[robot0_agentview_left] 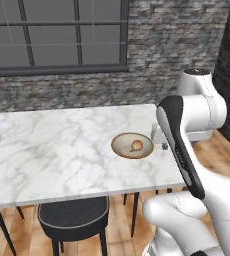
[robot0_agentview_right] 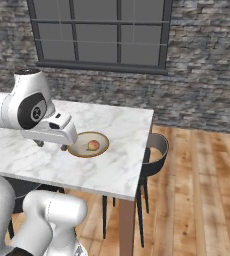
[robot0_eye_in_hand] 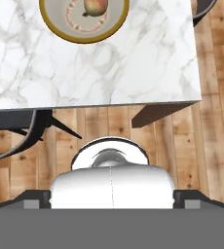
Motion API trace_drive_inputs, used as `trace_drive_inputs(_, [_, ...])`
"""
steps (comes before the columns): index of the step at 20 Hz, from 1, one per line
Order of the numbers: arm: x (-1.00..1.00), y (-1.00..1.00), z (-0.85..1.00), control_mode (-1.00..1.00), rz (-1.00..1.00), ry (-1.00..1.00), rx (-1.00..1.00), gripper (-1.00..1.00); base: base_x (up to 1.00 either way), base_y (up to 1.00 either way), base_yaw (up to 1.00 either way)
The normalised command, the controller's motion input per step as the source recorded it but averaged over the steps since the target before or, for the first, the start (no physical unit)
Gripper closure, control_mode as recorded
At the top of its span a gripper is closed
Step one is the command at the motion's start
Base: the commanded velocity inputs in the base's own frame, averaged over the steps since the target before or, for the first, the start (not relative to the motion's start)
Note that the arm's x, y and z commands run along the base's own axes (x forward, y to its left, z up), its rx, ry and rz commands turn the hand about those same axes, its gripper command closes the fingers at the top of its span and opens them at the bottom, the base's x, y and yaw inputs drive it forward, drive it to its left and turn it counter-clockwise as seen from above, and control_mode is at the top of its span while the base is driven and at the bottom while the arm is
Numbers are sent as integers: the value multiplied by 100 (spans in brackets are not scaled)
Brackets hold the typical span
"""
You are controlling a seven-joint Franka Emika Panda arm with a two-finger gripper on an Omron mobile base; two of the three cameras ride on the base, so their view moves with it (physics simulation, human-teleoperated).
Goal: Take the fruits from the plate on the dining counter and place two fruits in each bowl.
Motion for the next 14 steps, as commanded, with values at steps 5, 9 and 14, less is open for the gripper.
trace_drive_inputs(5, [-21,0,0,-100,2,2,-2,-100,0,0,0])
trace_drive_inputs(9, [0,0,0,-100,0,0,0,-100,0,0,0])
trace_drive_inputs(14, [-1,0,0,-100,0,0,0,-100,0,0,0])
